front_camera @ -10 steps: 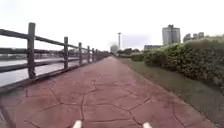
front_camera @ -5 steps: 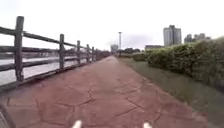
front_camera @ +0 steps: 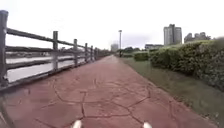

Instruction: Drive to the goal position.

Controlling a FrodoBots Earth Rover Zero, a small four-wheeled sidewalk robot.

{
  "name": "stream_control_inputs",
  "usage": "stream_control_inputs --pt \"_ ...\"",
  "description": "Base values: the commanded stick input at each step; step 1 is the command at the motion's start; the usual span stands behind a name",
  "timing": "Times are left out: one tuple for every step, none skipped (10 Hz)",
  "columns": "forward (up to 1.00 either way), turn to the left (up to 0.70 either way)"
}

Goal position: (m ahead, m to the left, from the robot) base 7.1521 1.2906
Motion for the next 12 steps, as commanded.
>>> stream_control_inputs --pt "0.85 0.04" --pt "0.85 0.04" --pt "0.85 0.04" --pt "0.85 0.05" --pt "0.85 0.05" --pt "0.85 0.05" --pt "0.85 0.05" --pt "0.85 0.05" --pt "0.85 0.05" --pt "0.85 0.06" --pt "0.85 0.06" --pt "0.85 0.06"
